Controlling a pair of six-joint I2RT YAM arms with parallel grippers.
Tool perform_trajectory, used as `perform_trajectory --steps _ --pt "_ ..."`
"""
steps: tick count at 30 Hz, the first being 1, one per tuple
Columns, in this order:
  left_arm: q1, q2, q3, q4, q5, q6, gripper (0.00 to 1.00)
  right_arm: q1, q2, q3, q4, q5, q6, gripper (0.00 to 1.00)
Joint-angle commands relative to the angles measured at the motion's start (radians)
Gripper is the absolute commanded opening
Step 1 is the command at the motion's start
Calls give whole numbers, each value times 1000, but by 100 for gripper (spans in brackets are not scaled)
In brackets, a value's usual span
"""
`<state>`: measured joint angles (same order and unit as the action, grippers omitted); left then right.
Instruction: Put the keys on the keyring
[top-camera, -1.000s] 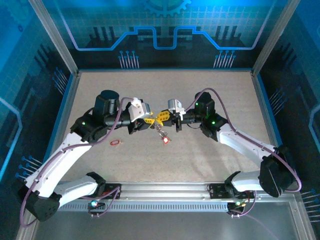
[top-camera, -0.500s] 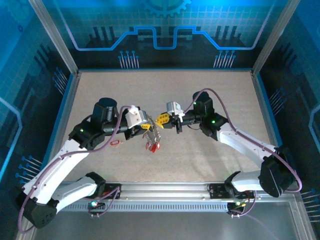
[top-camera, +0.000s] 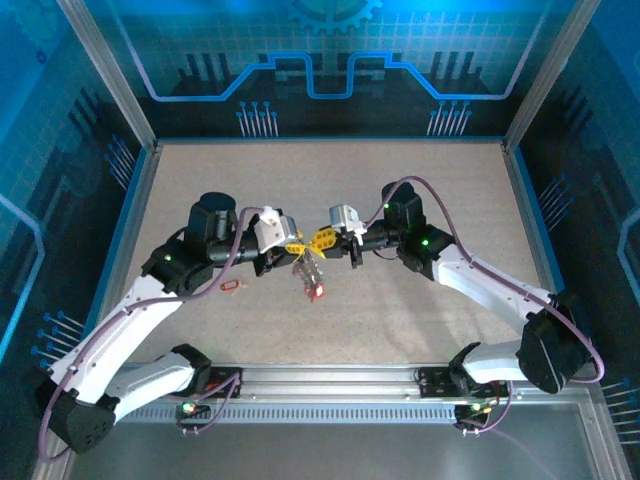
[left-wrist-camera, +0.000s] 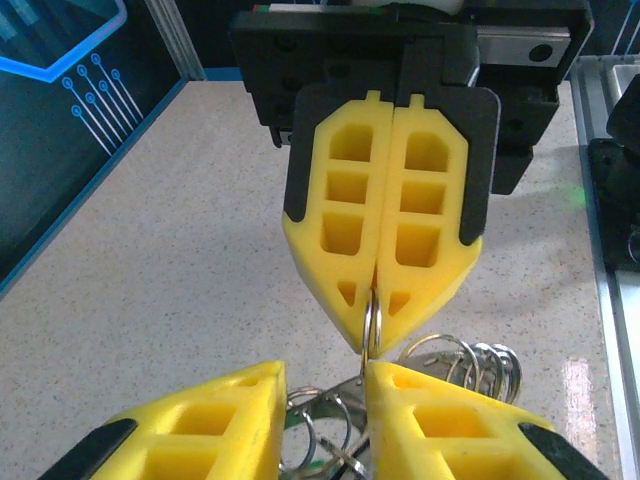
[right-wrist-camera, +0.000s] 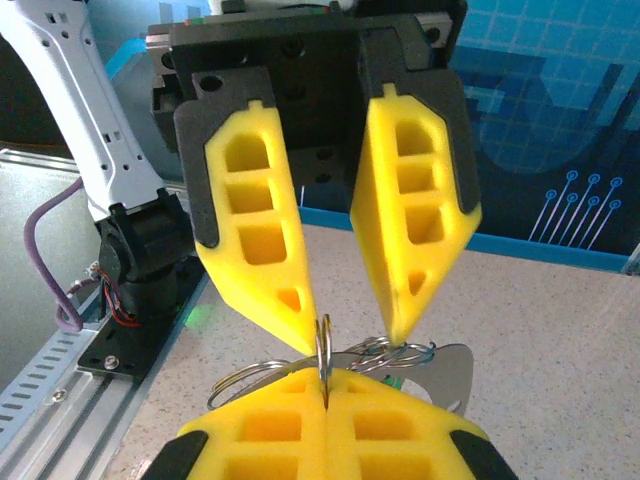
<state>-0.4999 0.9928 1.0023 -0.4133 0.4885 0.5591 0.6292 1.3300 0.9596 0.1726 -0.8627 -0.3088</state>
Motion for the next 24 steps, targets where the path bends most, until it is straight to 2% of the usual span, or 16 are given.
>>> perform_trajectory --steps 1,8,15,18,20,22,24 --pt "5 13 1 22 43 -14 28 19 5 46 1 -6 -25 0" --pt "5 21 23 12 60 -13 25 26 3 50 -20 19 -43 0" --pt "5 45 55 -15 82 -7 9 32 4 55 -28 33 -56 0" --pt "6 48 61 -19 86 -5 7 32 3 56 -40 41 -63 0" --pt "4 49 64 -19 90 -3 0 33 3 57 -64 53 -77 0" --pt "4 49 71 -30 90 4 0 33 2 66 -94 80 -89 0" --pt "5 53 83 -53 87 15 0 35 0 79 -138 108 -106 9"
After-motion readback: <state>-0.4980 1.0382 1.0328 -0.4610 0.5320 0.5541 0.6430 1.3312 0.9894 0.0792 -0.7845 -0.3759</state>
